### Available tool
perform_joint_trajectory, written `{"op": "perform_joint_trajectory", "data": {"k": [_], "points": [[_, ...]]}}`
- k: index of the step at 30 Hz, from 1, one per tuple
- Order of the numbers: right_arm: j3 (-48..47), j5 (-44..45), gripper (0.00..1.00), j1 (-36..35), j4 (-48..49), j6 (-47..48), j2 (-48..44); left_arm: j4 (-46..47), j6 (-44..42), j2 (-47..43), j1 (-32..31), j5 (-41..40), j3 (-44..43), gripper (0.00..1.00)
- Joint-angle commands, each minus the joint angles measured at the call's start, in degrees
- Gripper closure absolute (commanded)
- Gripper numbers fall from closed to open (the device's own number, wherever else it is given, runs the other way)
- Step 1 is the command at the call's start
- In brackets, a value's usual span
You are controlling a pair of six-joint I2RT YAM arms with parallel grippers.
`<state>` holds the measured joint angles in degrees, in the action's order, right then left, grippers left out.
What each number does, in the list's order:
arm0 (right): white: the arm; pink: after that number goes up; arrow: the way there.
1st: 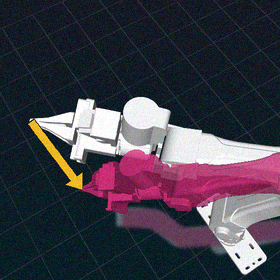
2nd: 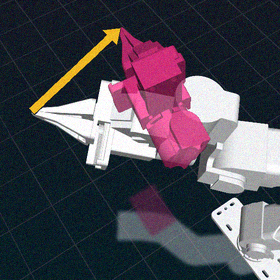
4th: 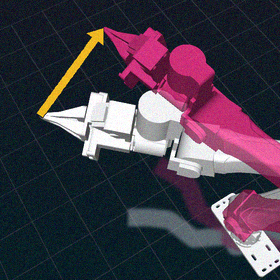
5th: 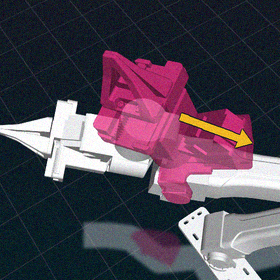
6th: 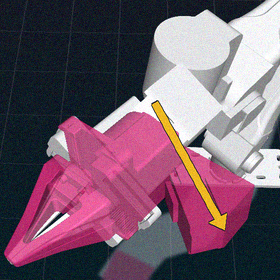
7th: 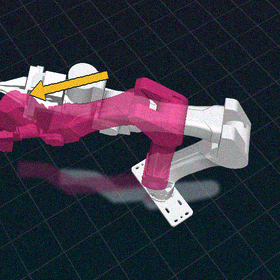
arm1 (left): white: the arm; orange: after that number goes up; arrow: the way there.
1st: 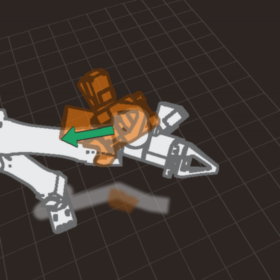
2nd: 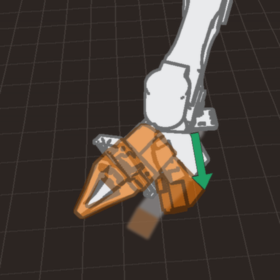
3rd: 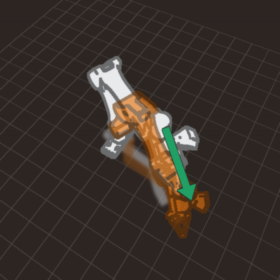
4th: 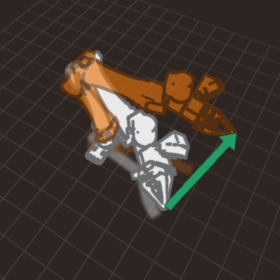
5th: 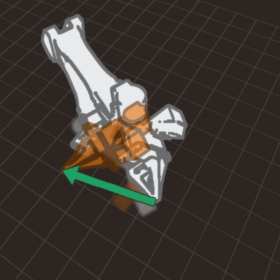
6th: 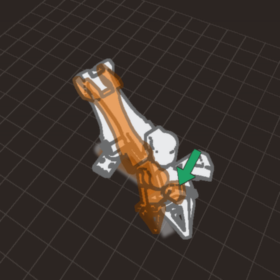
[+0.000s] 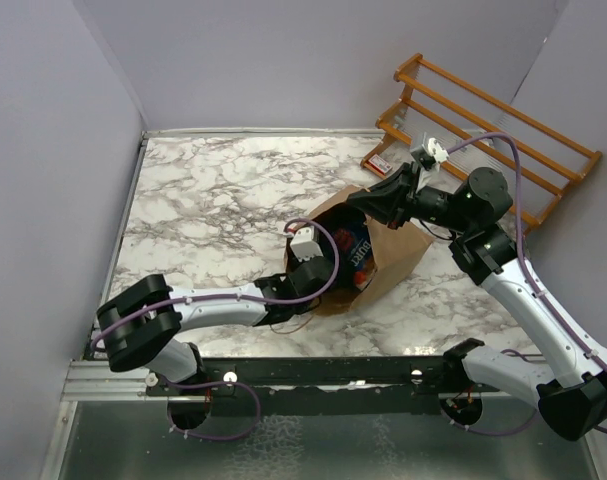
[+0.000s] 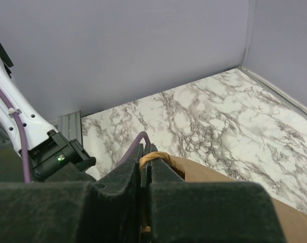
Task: Take the snacks out of the paper bag
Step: Take out the snack from the paper bag.
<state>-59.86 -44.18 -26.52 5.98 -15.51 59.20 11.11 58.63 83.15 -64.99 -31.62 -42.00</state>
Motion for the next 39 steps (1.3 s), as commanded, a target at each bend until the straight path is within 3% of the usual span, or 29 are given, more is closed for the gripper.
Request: {"op": "perform_joint_trajectory", "data": {"k": [1,5,12,16,21,23,31,33,39], "points": [[-0.84,-0.33,0.98,-0.04,2.23,-1.46,-1.54,1.65,6.32,2.76,2.49,1.61,-1.39,0.17],[-0.27,-0.88,0.98,-0.04,3.03,-2.07,-1.38,6.4,5.09,4.73,3.56,4.6,-1.54,0.27],[-0.09,-0.72,0.98,-0.03,2.39,-1.73,-1.67,8.5,3.25,8.1,4.48,6.06,-4.81,0.32],[-0.24,-0.34,0.98,-0.03,1.8,-1.39,-2.31,11.88,0.89,10.3,5.45,7.33,-6.17,0.4],[-0.34,0.31,0.98,-0.04,0.07,-0.42,-3.3,11.91,0.24,11.24,8.7,13.07,-8.14,0.73],[-0.43,0.98,0.98,-0.08,-1.04,0.04,-3.76,11.22,-0.22,9.81,9.39,15.11,-8.27,0.8],[3.26,7.12,0.98,-0.03,-2.18,0.41,-7.16,9.16,-5.14,-1.17,9.57,18.52,-6.52,0.91],[3.88,9.14,0.98,-0.03,-2.4,0.28,-7.68,8.4,-7.12,-3.51,9.56,18.84,-6.66,0.99],[4.0,12.58,0.98,-0.08,-2.71,0.3,-7.75,4.84,-12.06,-8.89,9.59,20.48,-8.04,1.0]]}}
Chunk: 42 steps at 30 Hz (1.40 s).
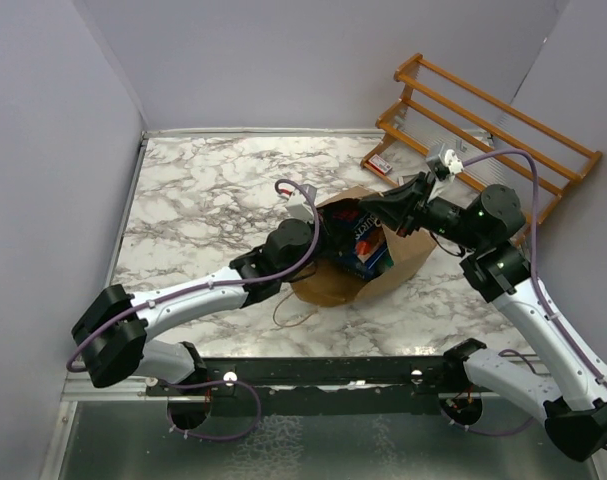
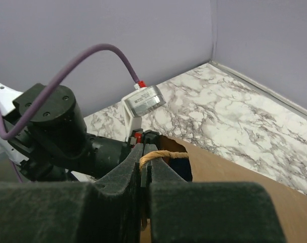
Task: Take the snacks out of the paper bag
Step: Take out the snack from the paper bag, then place the snack at the center of the board.
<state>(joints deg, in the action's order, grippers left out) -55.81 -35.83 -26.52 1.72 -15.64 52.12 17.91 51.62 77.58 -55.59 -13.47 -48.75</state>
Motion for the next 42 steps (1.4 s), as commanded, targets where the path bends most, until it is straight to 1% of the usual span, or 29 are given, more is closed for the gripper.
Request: {"op": "perform_joint_trajectory", "data": {"k": [1,5,8,16,20,23,26,29,31,35,36,37,39,42], "points": [[-0.13,4.44,0.98,-0.08,1.52,0.53,-0.55,-2.5,-5.44,-3.96,0.17,2.44,-1.32,1.0],[-0.35,5.94,0.98,-0.02,0.91,0.86,-0.43,-2.86,-7.98,-6.97,0.22,4.09,-1.31,1.0],[-0.29,8.93,0.98,-0.05,0.38,0.81,-0.99,-2.62,-10.78,-9.17,0.2,7.14,-0.97,1.0],[1.76,22.81,0.98,-0.02,1.65,-0.86,-4.8,-2.88,-18.67,-16.09,0.22,13.83,1.16,1.0],[2.41,30.12,0.98,-0.03,1.6,-0.79,-6.94,-2.49,-22.54,-22.69,0.17,17.29,3.16,1.0],[2.48,33.72,0.98,-0.02,1.15,0.07,-8.48,-5.12,-25.93,-27.66,0.18,17.63,2.83,1.0],[3.0,34.61,0.98,-0.04,1.23,0.71,-10.03,-10.78,-30.37,-31.65,0.22,13.78,0.51,1.0],[3.48,34.55,0.98,-0.06,1.68,1.04,-10.63,-16.59,-35.54,-34.29,0.22,7.47,-2.18,1.0],[3.3,34.24,0.98,-0.02,1.56,1.02,-10.44,-19.78,-38.34,-35.43,0.22,0.18,-3.61,1.0],[2.88,32.98,0.98,-0.03,1.57,0.67,-9.76,-23.72,-38.61,-36.93,0.22,-21.77,-3.8,1.0],[2.91,32.8,0.98,-0.02,1.68,0.59,-9.53,-24.6,-38.45,-37.17,0.22,-26.1,-3.43,1.0],[2.9,32.64,0.98,-0.02,1.9,0.44,-9.44,-25.64,-38.28,-37.32,0.22,-29.44,-3.13,1.0],[2.88,32.31,0.98,-0.02,2.01,0.41,-9.08,-27.35,-38.38,-38.31,0.22,-32.15,-2.66,1.0],[2.77,31.89,0.98,-0.02,2.05,0.37,-8.81,-26.49,-37.6,-41.03,0.22,-37.04,0.48,1.0]]}}
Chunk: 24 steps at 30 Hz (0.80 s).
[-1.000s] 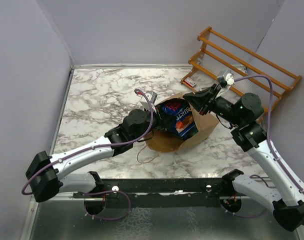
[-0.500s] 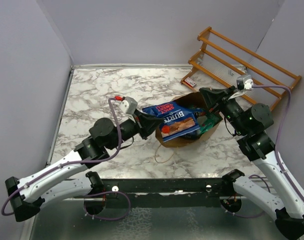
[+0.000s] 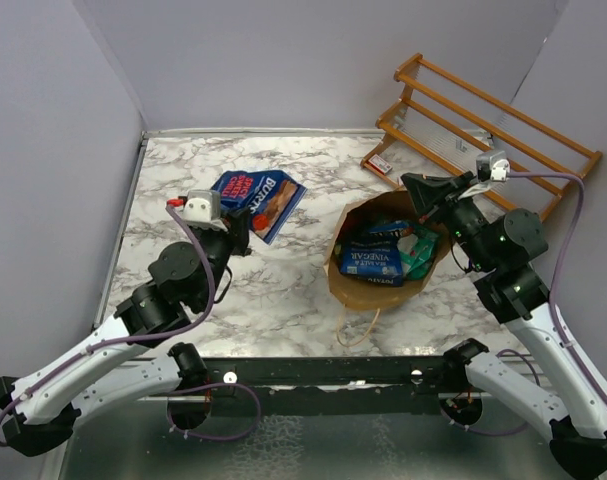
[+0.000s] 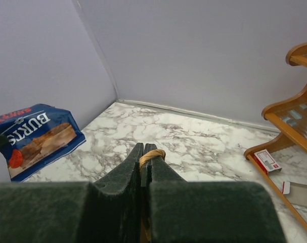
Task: Take the snacks out of the paper bag
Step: Place the snack at the center of the board.
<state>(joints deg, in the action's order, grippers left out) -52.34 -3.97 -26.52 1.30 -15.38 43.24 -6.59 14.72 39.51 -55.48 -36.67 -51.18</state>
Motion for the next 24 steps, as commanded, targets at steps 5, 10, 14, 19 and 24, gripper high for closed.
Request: {"op": "perform_joint_trajectory", "data": {"k": [5,10,14,19,24], "points": [[-0.7,-0.46,0.98,-0.07,2.74,0.1,0.33,-7.47,13.1,-5.58,0.11,-28.78,8.55,1.0],[-0.65,-1.45,0.98,-0.03,2.59,-0.18,0.24,-6.21,16.18,-5.14,0.47,-28.23,13.78,1.0],[-0.78,-1.66,0.98,-0.02,2.3,-0.15,-0.18,-3.65,13.18,-1.55,3.81,-22.73,14.68,1.0],[-1.14,-2.07,0.98,-0.04,1.88,-0.25,-0.75,-4.78,12.52,5.75,12.68,-13.97,11.98,1.0],[-0.55,-2.23,0.98,-0.04,1.7,-0.83,-1.49,-1.0,15.12,10.6,21.58,-5.75,11.41,1.0]]}}
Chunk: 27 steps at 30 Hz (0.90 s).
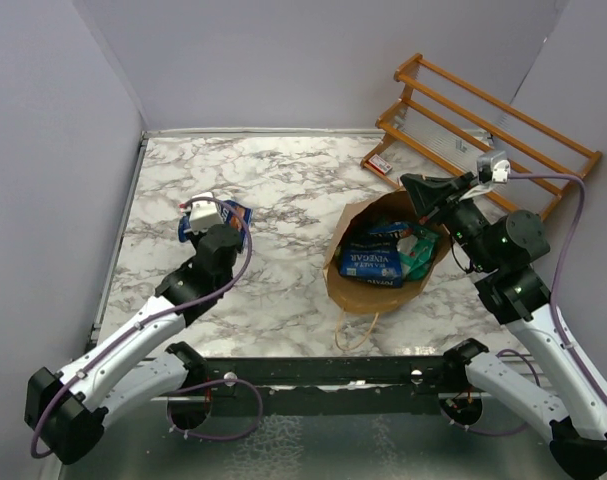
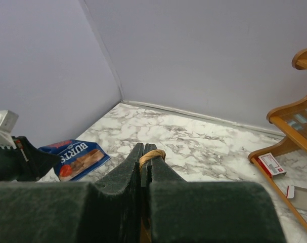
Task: Take the snacks out of the paper bag
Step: Place the snack at the center of the board.
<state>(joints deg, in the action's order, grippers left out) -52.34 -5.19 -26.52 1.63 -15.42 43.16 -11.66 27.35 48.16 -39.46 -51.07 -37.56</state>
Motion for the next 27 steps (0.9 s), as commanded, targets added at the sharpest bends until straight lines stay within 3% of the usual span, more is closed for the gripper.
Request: {"op": "perform_joint_trajectory", "data": {"k": [1,6,11,16,18,23,27], "points": [[-0.39,-1.09,0.98,-0.03,1.48,-0.9,-1.57,4.75,4.07,2.59,7.11,10.43,-1.63,1.0],[-0.23,-1.4,0.98,-0.03,1.49,-1.12,-1.9,8.13,8.7,4.63,12.61,11.9,4.6,1.0],[-0.13,-1.94,0.98,-0.03,1.02,-0.85,-2.23,2.39,19.01,6.2,15.83,12.75,9.81,0.99],[0.05,-2.87,0.98,-0.06,0.83,-0.41,-1.57,-1.11,23.56,0.78,16.69,15.72,12.95,0.37],[-0.23,-2.64,0.98,-0.02,0.41,0.05,-1.36,-2.89,24.99,-2.99,16.79,16.87,12.3,0.19],[-0.27,-2.57,0.98,-0.07,1.17,0.54,-1.05,-3.53,24.12,-12.08,16.79,20.57,8.9,0.15],[-0.36,-4.29,0.98,-0.02,1.11,0.84,-0.49,2.39,17.4,-15.91,16.79,27.95,5.75,0.15]]}}
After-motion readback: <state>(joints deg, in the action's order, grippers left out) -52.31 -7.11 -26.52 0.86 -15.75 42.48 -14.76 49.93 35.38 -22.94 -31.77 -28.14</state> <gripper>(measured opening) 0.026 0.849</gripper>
